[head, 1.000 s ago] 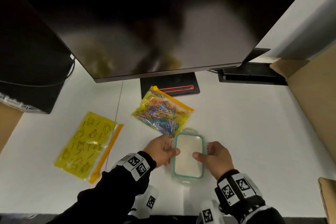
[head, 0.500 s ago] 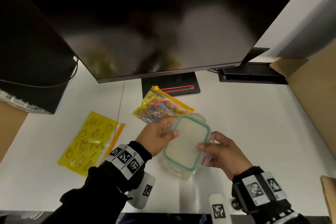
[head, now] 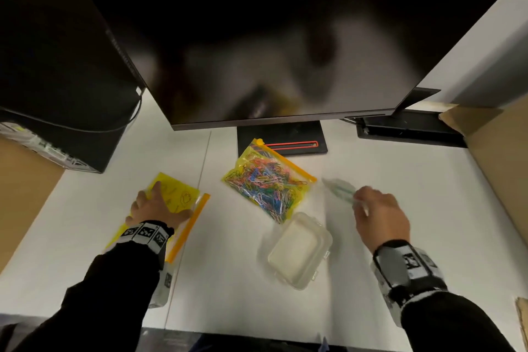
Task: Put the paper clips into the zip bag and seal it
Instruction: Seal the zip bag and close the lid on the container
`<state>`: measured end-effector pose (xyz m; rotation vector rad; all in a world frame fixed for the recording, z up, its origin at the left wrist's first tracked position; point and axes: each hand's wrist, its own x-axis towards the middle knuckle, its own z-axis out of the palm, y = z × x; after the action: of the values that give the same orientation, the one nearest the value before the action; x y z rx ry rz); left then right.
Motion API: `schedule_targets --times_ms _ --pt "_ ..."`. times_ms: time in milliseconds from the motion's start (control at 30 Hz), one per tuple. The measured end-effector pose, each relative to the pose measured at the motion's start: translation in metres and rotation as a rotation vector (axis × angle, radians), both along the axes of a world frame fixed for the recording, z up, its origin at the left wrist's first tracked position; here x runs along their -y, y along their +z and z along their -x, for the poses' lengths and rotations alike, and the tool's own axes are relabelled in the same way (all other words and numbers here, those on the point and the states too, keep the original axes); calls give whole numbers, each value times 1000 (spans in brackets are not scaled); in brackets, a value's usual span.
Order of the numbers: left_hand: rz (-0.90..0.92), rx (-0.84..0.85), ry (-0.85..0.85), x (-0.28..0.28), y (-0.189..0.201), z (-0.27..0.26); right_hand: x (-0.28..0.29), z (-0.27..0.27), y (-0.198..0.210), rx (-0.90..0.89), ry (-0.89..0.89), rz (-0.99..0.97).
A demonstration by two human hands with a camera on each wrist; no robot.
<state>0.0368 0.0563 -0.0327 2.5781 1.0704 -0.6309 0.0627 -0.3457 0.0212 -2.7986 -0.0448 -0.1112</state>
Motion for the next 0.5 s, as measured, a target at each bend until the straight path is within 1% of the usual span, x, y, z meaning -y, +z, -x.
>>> schedule_targets --times_ms 67,133,200,233,333,433,467,500 --pt "-21 -25 11 -1 1 -3 -1 3 -16 -147 28 88" --pt "-63 -60 11 -2 5 -6 -1 7 -27 -310 25 124" --pt "-89 -99 22 -5 6 -8 -1 12 -31 -457 28 127" --pt "-86 -117 24 -7 5 -9 -1 14 -30 -475 16 103" --pt "-43 -165 9 -10 10 -12 -2 20 -23 -399 -50 -25" --pt "26 -204 -44 -1 21 -11 -8 25 -10 -227 -87 -160" --pt "59 -175 -49 5 26 -10 -13 26 -5 -166 -76 -196" --pt "110 -104 -44 12 32 -9 -18 27 2 -110 -63 -245"
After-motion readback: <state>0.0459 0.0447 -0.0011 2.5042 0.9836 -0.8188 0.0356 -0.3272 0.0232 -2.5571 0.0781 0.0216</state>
